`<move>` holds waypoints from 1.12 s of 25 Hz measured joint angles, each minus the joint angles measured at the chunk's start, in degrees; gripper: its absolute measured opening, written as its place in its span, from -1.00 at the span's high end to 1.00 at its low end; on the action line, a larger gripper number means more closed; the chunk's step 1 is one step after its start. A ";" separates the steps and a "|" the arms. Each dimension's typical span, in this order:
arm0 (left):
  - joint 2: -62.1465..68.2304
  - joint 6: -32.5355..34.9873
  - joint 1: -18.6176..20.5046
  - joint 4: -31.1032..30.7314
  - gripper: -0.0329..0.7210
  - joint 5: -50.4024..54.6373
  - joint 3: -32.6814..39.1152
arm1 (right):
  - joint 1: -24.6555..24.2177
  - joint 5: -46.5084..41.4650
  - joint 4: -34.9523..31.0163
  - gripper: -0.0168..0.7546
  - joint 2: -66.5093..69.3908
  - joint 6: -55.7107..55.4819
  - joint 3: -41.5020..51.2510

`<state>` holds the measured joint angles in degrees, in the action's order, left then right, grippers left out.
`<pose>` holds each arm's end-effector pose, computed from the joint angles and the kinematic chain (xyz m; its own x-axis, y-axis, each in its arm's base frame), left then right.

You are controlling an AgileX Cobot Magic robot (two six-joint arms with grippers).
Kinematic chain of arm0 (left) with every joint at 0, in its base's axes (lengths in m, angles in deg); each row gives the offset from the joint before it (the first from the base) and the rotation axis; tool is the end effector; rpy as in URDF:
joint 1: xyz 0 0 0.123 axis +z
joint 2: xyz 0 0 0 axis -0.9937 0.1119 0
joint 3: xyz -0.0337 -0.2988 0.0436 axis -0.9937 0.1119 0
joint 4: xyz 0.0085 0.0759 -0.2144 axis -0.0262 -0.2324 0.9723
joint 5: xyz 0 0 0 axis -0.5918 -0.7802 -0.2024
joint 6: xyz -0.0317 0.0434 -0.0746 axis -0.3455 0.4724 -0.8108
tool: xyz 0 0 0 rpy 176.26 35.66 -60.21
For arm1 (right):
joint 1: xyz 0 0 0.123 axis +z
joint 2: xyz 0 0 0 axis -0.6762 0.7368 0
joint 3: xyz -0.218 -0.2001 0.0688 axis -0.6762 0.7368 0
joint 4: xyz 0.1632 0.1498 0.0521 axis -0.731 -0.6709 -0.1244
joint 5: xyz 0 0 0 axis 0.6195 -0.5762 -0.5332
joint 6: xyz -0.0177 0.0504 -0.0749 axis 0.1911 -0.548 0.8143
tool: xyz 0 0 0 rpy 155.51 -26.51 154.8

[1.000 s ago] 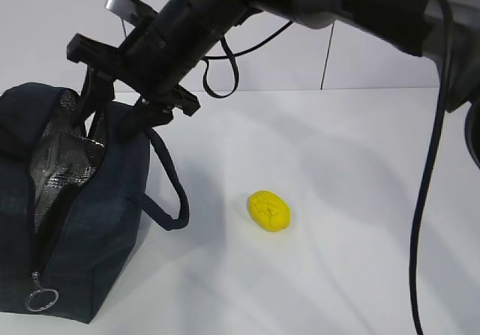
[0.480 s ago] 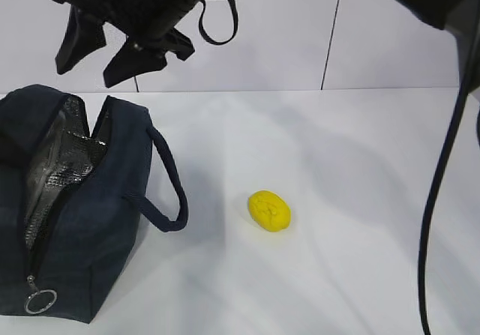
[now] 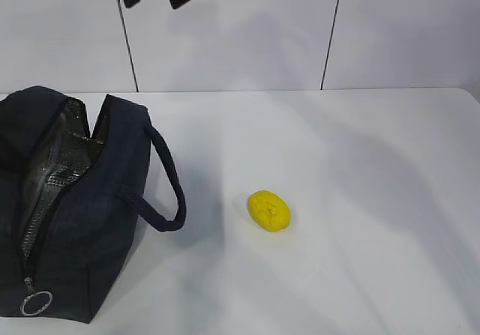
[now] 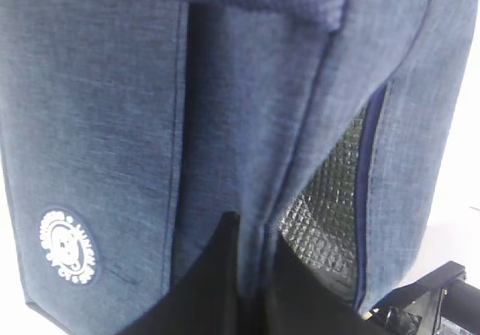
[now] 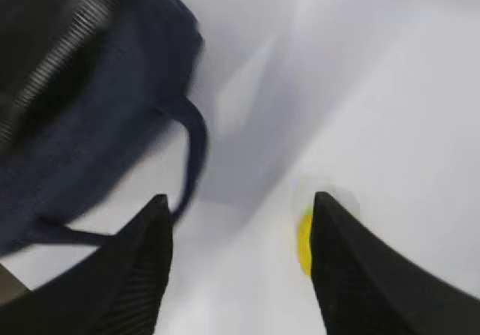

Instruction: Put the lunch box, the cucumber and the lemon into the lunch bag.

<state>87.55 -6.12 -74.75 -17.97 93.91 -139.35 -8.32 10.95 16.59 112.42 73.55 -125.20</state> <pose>0.2589 -0.0169 0.2805 -0.9833 -0.1571 -0.0917 -0.0688 0.7880 -0.6118 0.3475 0.2654 0.4009 -0.7019 -0.3735 -0.6065 -0.6180 0.7427 0.2578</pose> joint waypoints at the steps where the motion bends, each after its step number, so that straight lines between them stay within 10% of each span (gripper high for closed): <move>1: 0.00 0.00 0.00 -0.03 0.92 0.12 0.00 | 0.00 0.00 1.10 -0.14 -0.71 0.00 1.86; 13: 0.00 0.00 0.00 -0.95 0.92 1.09 0.00 | 0.00 -0.04 11.84 -0.14 -5.38 2.14 24.54; 28: 0.00 0.00 0.00 -1.85 0.92 1.19 0.00 | 0.00 0.39 21.26 -0.21 -5.52 0.57 31.11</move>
<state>87.55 -6.12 -74.75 -19.82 95.11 -139.35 -8.32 11.35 37.85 106.90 74.12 -94.09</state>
